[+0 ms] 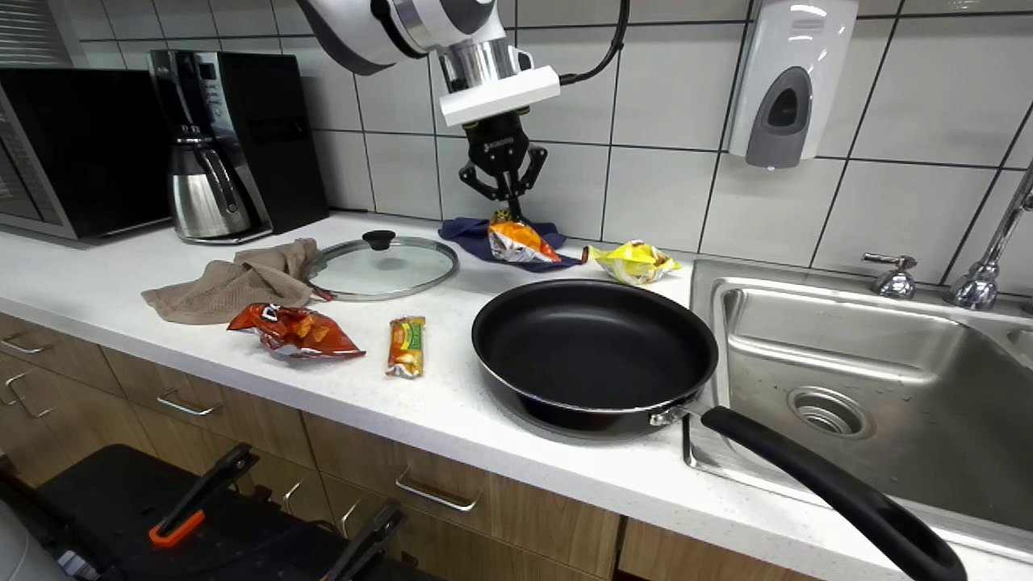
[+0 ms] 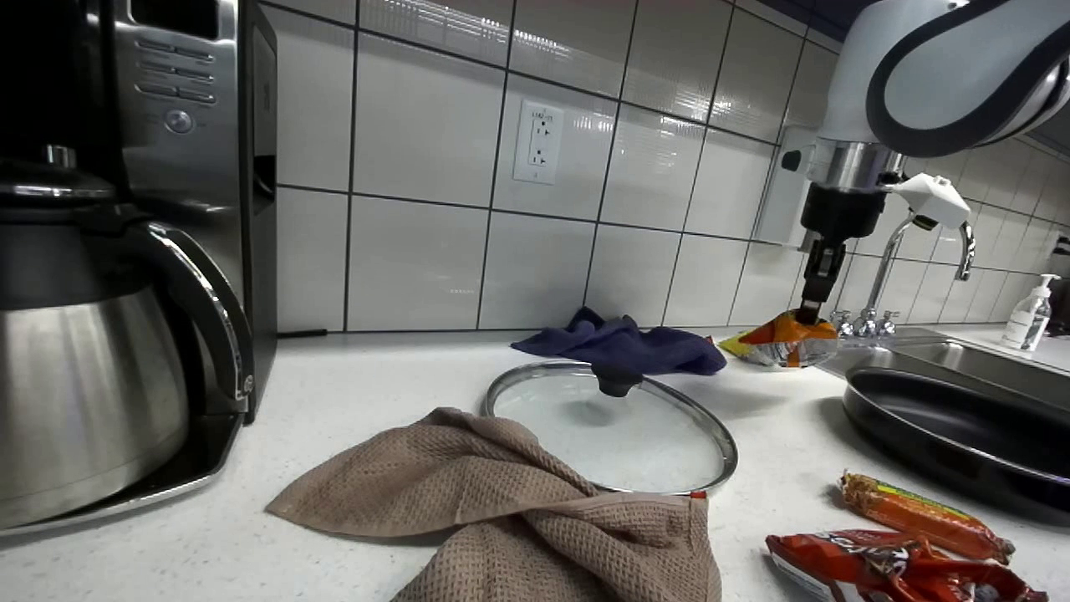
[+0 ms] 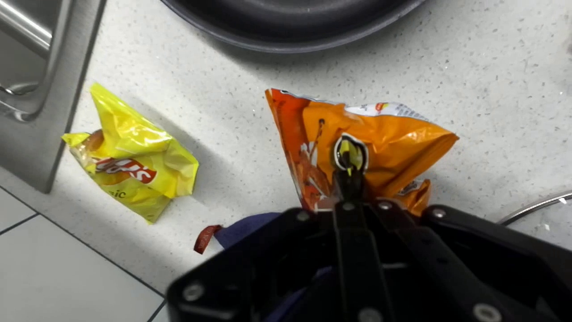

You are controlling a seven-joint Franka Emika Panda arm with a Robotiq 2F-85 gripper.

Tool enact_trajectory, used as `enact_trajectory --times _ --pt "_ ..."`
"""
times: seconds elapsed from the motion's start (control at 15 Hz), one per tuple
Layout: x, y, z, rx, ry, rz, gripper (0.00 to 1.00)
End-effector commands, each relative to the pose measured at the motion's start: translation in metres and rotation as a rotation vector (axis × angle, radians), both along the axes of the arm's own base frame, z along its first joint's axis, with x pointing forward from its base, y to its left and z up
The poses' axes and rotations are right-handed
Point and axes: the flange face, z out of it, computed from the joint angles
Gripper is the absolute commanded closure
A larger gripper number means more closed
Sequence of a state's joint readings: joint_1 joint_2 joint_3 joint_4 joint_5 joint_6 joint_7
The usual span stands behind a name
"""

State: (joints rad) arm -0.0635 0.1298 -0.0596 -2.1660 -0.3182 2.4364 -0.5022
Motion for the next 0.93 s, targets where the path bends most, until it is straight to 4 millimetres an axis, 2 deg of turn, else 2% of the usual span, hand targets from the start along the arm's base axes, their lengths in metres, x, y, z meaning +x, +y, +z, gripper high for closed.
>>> enact_trajectory --times 0.0,0.4,0.6,0.87 --pt "-0.016 -0.018 0.024 -0.046 0.000 -0.092 1.00" --pt "-0.044 -0.055 0.032 -0.117 0.014 -0.294 1.00" --pt "-0.057 -0.067 0.025 -0.130 0.048 -0.378 1.00" --pt "-0.067 -0.078 0.001 -0.156 0.111 -0.477 1.00"
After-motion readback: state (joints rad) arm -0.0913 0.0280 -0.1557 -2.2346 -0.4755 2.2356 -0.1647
